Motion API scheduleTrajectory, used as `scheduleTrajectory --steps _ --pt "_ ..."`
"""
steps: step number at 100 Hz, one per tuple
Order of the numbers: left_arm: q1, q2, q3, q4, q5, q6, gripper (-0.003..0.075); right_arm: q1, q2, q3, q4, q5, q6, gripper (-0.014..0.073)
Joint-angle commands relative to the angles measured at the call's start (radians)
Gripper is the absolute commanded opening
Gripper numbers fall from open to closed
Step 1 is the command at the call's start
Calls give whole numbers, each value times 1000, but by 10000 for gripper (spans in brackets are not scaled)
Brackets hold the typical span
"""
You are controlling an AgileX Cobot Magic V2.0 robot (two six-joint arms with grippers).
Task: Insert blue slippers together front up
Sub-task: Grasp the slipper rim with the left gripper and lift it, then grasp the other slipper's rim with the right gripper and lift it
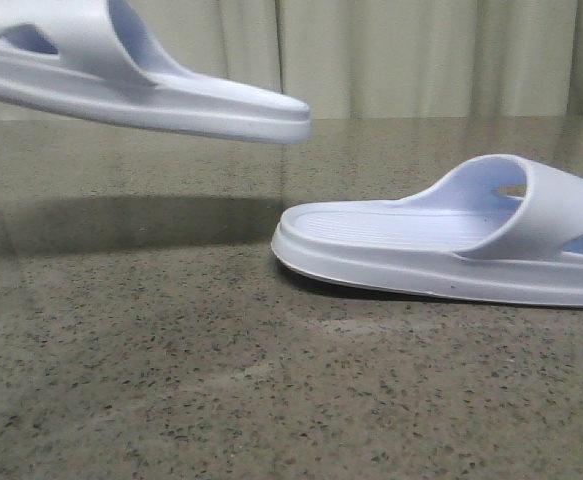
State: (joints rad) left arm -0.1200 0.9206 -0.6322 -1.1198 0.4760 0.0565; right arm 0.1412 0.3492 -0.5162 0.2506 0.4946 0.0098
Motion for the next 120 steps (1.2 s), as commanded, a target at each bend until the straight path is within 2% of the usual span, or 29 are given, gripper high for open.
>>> scheduleTrajectory --steps 1,12,28,47,77,120 --pt "0 -68 -27 -55 9 -2 19 -1 48 -32 -5 -69 1 477" --pt "0 -119 -27 -55 25 -2 19 -1 100 -32 -7 -69 7 476" --pt "0 -143 -27 -55 29 -2 19 -13 205 -32 -39 -62 120 476" --pt "0 -143 -27 -55 33 -2 18 -63 327 -32 -39 -49 184 476" --pt "0 -143 -27 -55 35 -2 17 -86 456 -32 -32 -31 196 476" --pt "0 -143 -27 -55 51 -2 17 -86 594 -32 103 -31 196 476"
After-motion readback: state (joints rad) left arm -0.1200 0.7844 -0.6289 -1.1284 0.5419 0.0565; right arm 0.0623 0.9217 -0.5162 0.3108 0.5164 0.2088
